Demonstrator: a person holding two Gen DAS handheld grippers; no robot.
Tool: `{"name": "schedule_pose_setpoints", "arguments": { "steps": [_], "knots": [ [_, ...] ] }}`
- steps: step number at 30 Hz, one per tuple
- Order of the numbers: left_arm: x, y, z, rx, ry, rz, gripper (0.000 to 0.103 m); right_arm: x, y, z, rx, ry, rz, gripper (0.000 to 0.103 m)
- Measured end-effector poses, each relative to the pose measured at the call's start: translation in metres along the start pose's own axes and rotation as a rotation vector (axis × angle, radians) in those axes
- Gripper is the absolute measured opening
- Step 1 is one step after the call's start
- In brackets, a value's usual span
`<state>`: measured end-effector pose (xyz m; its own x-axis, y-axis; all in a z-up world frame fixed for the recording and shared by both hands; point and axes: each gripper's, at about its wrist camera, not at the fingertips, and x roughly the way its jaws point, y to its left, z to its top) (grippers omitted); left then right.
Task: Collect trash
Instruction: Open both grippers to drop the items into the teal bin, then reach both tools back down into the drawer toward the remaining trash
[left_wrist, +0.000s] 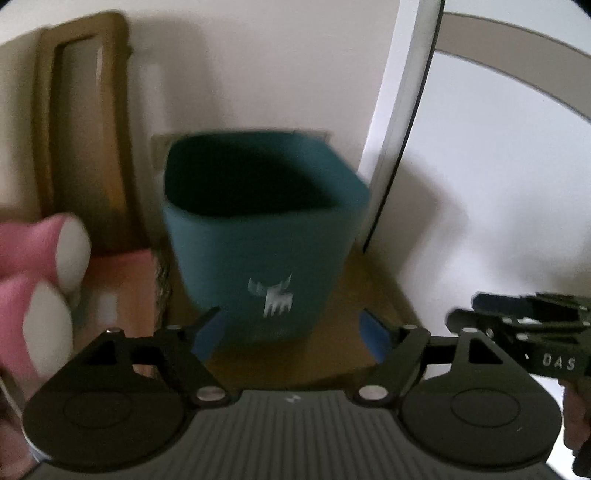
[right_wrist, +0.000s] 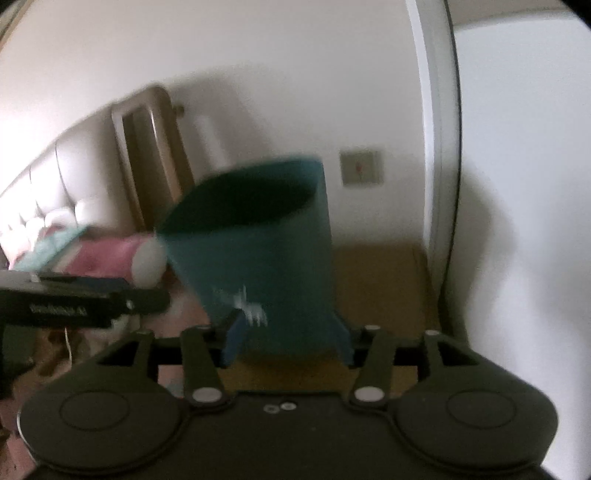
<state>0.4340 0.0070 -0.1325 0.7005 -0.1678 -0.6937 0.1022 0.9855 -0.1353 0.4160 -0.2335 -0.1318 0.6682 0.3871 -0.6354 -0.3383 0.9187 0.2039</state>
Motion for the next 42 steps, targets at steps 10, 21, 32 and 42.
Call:
{"name": "schedule_pose_setpoints", "arguments": {
  "steps": [10,21,32,42],
  "knots": [
    [0.024,0.017,-0.093,-0.098,0.037,0.008,0.099,0.018,-0.025,-0.102,0.042,0.137,-0.054,0.055],
    [0.097,0.022,-0.226,-0.104,0.214,0.086,0.103,0.080,-0.048,-0.222,0.056,0.300,-0.082,0.055],
    [0.200,0.039,-0.412,-0.166,0.487,0.165,0.103,0.165,-0.048,-0.383,-0.009,0.541,-0.003,0.055],
    [0.268,0.059,-0.536,-0.235,0.674,0.231,0.103,0.225,-0.012,-0.520,-0.148,0.734,0.098,0.055]
  ]
}}
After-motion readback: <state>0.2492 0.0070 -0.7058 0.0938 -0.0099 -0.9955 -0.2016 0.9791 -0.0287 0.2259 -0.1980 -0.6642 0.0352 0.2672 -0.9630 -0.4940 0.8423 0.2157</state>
